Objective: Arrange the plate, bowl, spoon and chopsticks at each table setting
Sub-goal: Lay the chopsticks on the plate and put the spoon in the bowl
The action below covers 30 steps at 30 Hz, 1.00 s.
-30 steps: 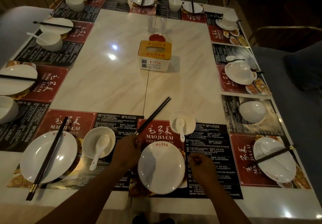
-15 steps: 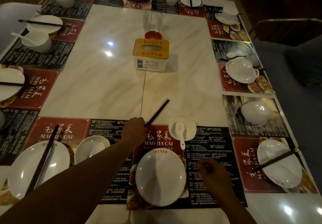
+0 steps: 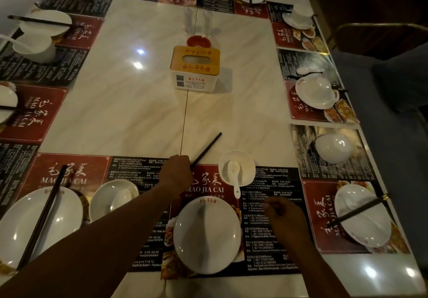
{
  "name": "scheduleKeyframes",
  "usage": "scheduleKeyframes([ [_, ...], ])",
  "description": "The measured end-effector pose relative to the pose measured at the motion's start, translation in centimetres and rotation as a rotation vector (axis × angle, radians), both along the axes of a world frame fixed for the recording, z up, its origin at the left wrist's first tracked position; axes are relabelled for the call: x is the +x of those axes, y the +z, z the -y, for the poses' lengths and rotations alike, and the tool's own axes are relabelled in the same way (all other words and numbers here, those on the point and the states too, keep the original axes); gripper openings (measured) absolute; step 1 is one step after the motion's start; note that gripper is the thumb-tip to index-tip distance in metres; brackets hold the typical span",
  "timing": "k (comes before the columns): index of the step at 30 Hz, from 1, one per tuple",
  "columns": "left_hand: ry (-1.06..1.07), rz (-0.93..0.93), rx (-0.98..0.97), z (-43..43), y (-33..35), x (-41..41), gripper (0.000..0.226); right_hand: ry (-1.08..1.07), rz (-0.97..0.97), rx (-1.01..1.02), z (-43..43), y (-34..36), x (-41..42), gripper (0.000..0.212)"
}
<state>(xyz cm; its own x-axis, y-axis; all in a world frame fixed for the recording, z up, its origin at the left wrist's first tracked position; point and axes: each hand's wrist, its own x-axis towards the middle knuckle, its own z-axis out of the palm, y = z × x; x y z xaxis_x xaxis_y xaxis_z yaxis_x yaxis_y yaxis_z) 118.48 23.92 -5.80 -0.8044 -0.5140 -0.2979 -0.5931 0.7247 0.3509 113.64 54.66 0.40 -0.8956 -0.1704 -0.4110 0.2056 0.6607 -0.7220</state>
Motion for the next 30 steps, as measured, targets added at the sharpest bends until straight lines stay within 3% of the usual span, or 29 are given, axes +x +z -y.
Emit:
scheduleKeyframes([
  [7, 0.120, -0.091, 0.113, 0.1, 1.5, 1.3, 0.016, -0.017, -0.128, -0.010, 1.0, 3.6, 0.2, 0.014],
  [11, 0.328, -0.162, 0.454, -0.9, 3.8, 4.1, 0.007, 0.070, -0.208, -0.106, 2.8, 5.2, 2.3, 0.019],
  [13, 0.463, -0.160, 0.678, -2.3, 4.6, 6.3, 0.012, 0.225, -0.150, -0.099, 4.2, 4.8, 4.1, 0.020],
  [17, 0.550, -0.088, 0.865, -5.9, 5.2, 10.8, 0.007, 0.366, -0.013, -0.048, 6.5, 1.8, 7.3, 0.012],
  [23, 0.565, -0.051, 0.989, -10.1, 4.6, 14.1, 0.011, 0.230, 0.260, -0.101, 8.1, -0.5, 8.8, 0.008],
  [30, 0.528, -0.068, 0.901, -11.6, 4.0, 14.7, 0.008, 0.203, 0.272, -0.059, 7.1, -1.8, 8.7, 0.013],
])
